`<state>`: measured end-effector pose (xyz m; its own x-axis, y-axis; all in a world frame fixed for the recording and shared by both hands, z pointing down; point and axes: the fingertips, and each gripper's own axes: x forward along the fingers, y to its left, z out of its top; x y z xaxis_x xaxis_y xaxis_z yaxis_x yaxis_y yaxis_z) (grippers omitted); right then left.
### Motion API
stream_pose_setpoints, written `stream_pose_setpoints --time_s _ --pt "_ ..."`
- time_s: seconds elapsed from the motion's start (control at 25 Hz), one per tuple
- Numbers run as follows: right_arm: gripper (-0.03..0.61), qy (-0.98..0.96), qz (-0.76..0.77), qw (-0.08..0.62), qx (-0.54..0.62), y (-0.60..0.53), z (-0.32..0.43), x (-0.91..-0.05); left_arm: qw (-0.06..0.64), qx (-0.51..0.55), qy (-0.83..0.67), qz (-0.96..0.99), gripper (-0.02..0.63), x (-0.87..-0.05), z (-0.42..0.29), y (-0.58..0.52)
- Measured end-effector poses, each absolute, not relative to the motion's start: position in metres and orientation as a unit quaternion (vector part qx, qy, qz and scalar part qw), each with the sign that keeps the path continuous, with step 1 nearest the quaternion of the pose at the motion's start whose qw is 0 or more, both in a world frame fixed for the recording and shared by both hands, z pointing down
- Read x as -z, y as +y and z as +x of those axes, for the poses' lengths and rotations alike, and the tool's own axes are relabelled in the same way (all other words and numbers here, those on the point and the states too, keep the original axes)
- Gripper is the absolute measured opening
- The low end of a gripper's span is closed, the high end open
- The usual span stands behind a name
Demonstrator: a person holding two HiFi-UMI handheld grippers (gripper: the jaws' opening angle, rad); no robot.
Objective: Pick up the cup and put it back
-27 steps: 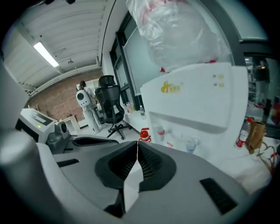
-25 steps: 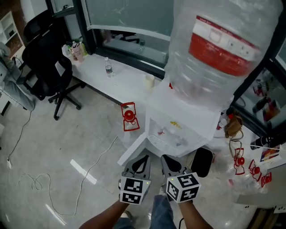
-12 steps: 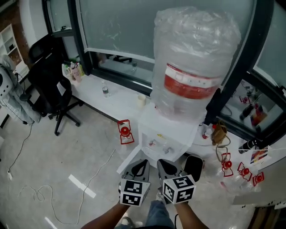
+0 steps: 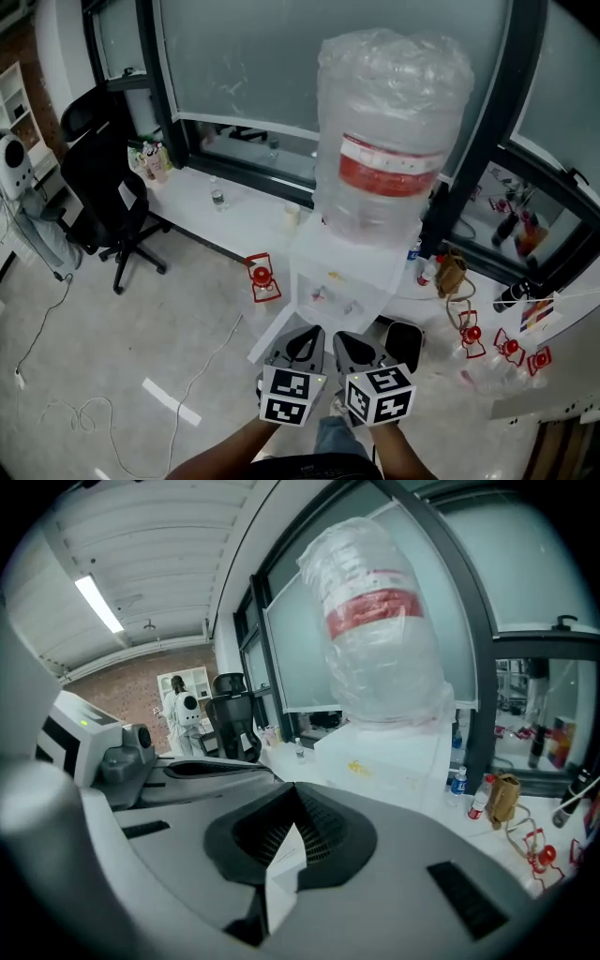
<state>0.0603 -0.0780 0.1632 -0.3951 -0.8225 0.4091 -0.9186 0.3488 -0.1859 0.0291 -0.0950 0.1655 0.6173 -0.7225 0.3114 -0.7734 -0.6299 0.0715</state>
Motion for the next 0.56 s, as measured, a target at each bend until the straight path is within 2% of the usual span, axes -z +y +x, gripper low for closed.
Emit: stream_pose_setpoints --time_s 0.56 --pt "0.021 -0.810 0.545 0.121 -0.182 -0.068 0.056 -0.155 0.090 -0.125 -0.402 0.903 0.011 -0.161 0.030 -0.080"
